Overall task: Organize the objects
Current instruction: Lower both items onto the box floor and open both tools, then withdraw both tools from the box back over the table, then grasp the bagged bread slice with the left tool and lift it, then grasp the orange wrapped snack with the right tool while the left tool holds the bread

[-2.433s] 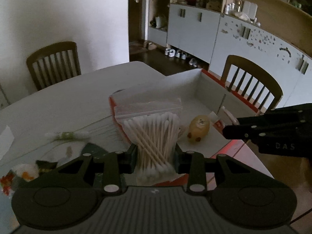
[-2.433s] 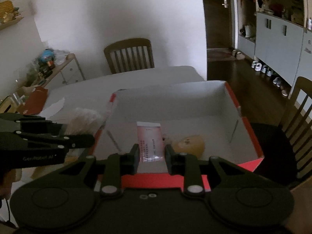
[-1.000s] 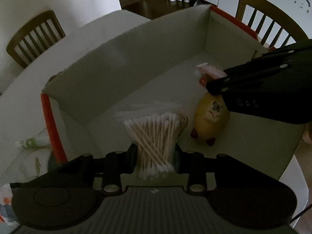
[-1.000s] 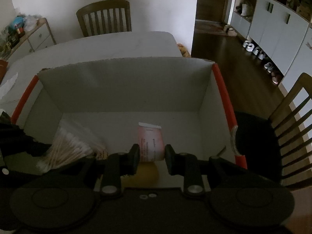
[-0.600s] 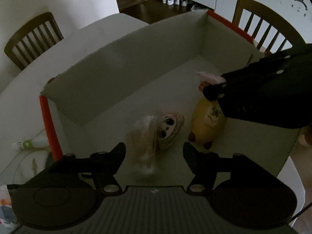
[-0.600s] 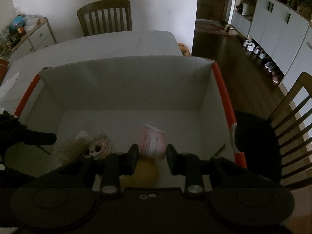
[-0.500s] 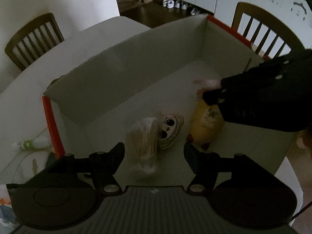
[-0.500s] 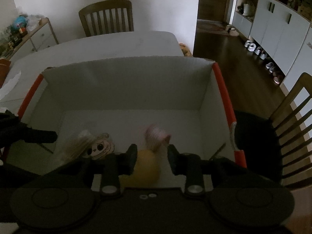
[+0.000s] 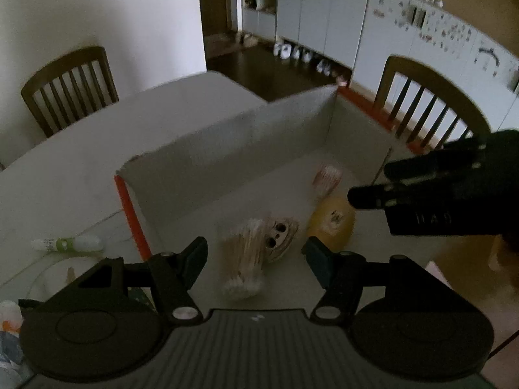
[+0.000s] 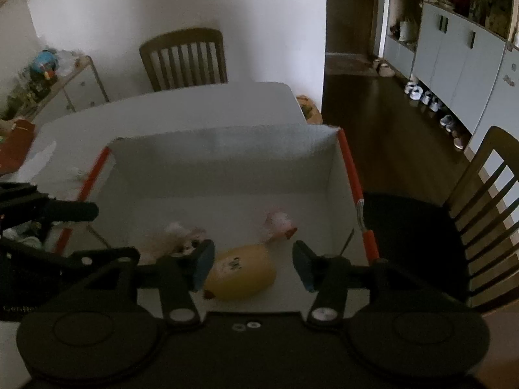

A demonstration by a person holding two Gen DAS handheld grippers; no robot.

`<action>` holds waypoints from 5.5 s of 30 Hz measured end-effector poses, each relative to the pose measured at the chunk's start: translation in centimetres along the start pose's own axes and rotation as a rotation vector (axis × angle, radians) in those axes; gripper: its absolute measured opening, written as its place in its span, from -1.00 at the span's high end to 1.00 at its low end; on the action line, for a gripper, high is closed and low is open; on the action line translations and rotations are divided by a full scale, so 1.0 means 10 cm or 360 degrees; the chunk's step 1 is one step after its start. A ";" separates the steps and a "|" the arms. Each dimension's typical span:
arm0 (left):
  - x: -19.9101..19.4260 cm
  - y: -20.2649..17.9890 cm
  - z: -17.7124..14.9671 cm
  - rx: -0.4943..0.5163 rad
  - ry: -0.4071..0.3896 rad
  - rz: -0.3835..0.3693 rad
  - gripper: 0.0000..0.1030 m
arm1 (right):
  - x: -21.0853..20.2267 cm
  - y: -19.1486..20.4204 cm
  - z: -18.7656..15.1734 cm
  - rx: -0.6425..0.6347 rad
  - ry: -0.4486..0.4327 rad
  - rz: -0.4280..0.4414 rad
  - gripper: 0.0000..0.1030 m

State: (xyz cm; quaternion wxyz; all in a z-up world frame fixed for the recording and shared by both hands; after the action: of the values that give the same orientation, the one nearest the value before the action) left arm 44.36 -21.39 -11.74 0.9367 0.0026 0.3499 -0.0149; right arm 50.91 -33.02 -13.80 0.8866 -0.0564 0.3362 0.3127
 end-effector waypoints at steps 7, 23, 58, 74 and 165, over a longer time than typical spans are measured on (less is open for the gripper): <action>-0.39 0.00 0.08 0.0007 -0.0130 -0.0040 -0.28 | -0.34 0.19 0.03 -0.0001 -0.0082 0.0027 -0.08; -1.16 0.39 -0.09 -0.0085 -0.0271 -0.0070 -0.29 | -0.79 0.92 -0.01 0.0059 -0.0187 0.0089 -0.29; -2.06 2.26 -1.31 -0.0315 -0.0354 0.0148 -0.99 | -0.57 2.60 -0.37 0.0077 -0.0121 0.0049 -0.83; -1.76 2.73 -2.08 -0.0287 -0.0183 0.0327 -0.99 | 0.02 2.84 -0.51 -0.0059 -0.0003 -0.0011 -0.83; -1.49 2.29 -2.09 -0.0208 0.0094 0.0179 -0.67 | 0.04 2.76 -0.78 -0.0275 0.0104 0.0383 -0.14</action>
State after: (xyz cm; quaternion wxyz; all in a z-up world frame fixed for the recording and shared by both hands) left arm 20.10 2.21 -17.86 0.9234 -0.0386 0.3769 0.0607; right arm 30.41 -13.16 -17.01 0.8232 -0.1020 0.3408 0.4425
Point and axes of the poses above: each gripper's, at about its wrist camera, not at the fingertips, and x roughly the way its jaws point, y to its left, z to its top, the point moved 9 cm from there along x, roughly the way its jaws point, and after that the axes turned 12 degrees about -y, right-handed, at the moved point
